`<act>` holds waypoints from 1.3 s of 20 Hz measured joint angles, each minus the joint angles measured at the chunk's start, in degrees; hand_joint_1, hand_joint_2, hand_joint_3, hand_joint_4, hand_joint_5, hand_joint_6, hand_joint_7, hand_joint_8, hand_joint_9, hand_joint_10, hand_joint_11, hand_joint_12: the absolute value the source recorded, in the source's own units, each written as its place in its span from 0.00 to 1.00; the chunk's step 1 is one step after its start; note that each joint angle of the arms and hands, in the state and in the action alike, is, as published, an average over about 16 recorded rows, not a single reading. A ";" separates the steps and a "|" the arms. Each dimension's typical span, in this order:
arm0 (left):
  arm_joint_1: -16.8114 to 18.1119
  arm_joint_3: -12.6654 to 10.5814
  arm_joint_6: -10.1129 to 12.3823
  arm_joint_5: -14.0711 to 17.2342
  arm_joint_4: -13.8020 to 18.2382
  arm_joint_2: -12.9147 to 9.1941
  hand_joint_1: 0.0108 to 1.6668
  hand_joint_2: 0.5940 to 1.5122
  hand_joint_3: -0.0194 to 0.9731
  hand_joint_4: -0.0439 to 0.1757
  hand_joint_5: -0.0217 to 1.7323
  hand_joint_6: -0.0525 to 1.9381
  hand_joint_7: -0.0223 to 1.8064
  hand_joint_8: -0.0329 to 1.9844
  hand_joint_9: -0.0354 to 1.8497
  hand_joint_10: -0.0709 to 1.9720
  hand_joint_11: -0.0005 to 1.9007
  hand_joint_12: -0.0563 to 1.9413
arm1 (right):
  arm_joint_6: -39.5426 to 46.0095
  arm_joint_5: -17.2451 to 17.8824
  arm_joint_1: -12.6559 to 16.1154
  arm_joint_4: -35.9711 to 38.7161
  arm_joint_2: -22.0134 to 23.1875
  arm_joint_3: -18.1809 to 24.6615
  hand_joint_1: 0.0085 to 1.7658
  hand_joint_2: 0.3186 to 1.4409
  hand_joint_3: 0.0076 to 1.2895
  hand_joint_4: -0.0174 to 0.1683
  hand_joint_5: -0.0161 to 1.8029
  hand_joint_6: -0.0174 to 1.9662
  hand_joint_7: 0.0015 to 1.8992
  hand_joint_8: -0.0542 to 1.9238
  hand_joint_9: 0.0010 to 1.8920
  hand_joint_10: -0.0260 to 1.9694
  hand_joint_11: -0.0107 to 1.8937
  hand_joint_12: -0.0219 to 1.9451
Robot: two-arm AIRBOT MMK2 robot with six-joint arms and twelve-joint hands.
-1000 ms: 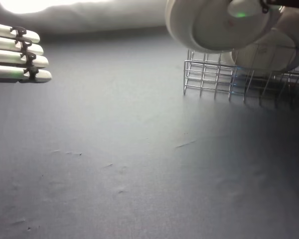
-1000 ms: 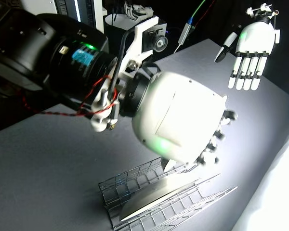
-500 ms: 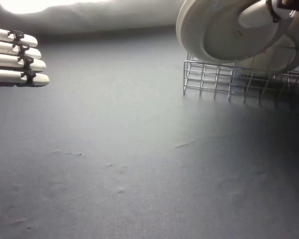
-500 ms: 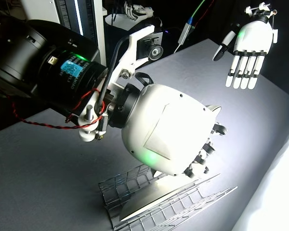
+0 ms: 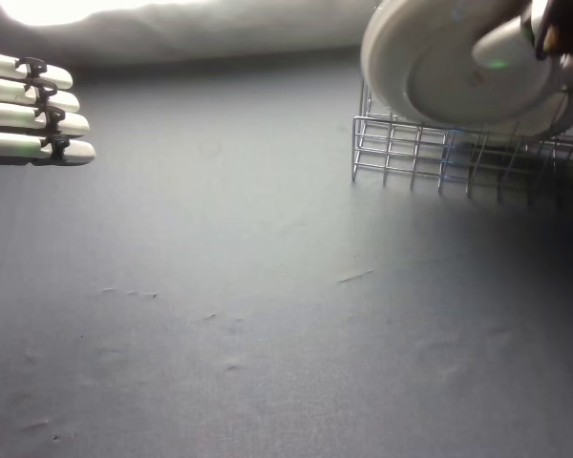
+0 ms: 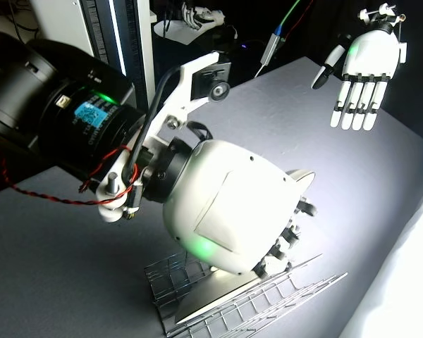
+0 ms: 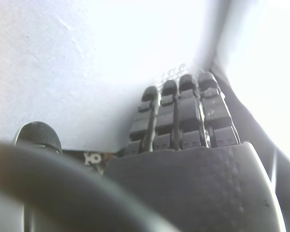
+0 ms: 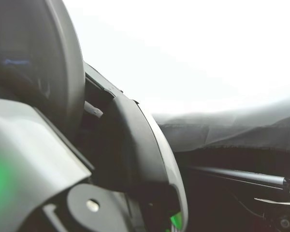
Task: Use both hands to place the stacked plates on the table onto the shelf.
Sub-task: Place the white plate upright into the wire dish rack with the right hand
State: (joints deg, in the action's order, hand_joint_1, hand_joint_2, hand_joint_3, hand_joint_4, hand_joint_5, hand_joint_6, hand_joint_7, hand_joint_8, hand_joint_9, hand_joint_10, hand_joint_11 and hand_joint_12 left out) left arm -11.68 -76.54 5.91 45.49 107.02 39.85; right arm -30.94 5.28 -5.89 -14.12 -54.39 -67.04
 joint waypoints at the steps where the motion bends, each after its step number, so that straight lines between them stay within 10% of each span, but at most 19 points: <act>1: 0.00 0.00 0.00 0.00 0.00 0.00 0.00 0.56 0.03 0.20 0.02 0.03 0.02 0.02 0.03 0.04 0.01 0.03 | 0.09 0.25 -0.30 1.12 -0.01 -0.06 0.78 0.60 0.01 0.06 0.52 0.52 0.56 0.43 0.47 0.57 0.34 0.64; 14: -0.14 0.00 0.02 0.03 0.02 0.03 0.00 0.56 0.03 0.20 0.02 0.03 0.02 0.02 0.03 0.04 0.01 0.03 | 0.27 3.47 -4.18 13.51 -0.04 -0.42 0.76 0.60 0.01 0.04 0.51 0.51 0.57 0.43 0.48 0.54 0.35 0.63; 26: -0.28 -0.01 0.04 0.06 0.00 0.05 0.00 0.56 0.03 0.20 0.02 0.03 0.02 0.02 0.03 0.04 0.01 0.03 | -0.04 6.89 -6.84 20.26 0.00 -0.39 0.67 0.60 0.01 0.06 0.44 0.20 0.46 0.16 0.41 0.18 0.23 0.66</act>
State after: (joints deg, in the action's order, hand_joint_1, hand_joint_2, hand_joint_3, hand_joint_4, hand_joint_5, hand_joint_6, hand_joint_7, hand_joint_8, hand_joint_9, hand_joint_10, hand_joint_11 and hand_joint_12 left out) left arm -11.97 -76.55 5.95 45.55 107.02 39.90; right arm -30.98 12.16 -12.73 6.13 -54.39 -67.43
